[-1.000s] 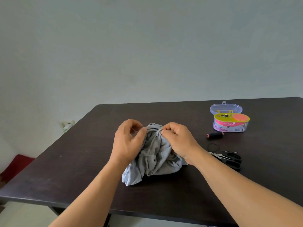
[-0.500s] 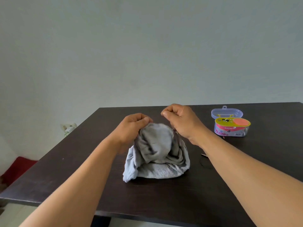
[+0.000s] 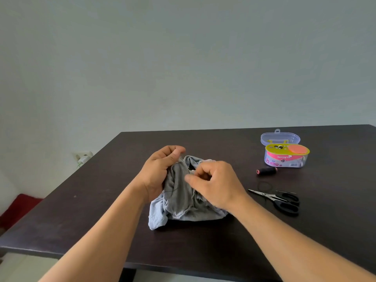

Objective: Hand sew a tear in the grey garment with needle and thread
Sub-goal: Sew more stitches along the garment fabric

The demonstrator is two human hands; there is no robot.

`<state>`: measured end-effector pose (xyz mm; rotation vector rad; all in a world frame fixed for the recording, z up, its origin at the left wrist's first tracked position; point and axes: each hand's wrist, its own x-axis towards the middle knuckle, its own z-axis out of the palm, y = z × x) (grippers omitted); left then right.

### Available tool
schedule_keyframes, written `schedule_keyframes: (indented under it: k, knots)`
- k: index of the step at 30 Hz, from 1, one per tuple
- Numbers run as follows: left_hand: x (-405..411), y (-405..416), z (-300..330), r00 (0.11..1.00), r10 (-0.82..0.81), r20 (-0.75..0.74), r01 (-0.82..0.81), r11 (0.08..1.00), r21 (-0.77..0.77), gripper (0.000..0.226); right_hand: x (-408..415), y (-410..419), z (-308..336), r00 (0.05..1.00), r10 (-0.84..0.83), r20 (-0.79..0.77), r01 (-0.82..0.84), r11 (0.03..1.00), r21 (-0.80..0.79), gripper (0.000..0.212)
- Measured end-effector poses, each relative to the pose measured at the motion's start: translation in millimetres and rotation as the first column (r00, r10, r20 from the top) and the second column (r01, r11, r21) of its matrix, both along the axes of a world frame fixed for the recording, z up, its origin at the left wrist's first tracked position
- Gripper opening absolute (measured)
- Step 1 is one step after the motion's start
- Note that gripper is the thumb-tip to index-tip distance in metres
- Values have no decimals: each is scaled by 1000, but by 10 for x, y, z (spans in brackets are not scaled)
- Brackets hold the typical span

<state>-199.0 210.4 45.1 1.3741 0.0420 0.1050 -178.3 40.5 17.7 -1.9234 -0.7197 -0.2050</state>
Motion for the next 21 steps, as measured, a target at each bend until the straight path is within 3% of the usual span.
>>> schedule_keyframes:
  k: [3,7,10,11,17,21]
  knots:
    - [11,-15,38,1000,25,15,-23,994,-111,22,1,55,-85,999,-43,-22,40,991,-124,29]
    - [1,-16,2,1000,-12,0,12,964,-267,24,109,58,-78,983,-31,-182,21,998,-55,43]
    - [-24,-26,-51,999,-33,-7,29,950,-312,22,101,55,-71,992,-15,-128,4,996,-85,15]
    - [-29,-27,-67,999,-38,-3,35,948,-316,25,94,56,-70,993,-26,-112,15,995,-98,3]
    - [-44,41,-97,997,-65,45,73,972,-224,44,80,27,-6,996,-5,-92,15,994,111,14]
    - [-64,19,-38,995,-78,60,88,980,-179,48,86,63,-14,991,6,-133,0,999,48,23]
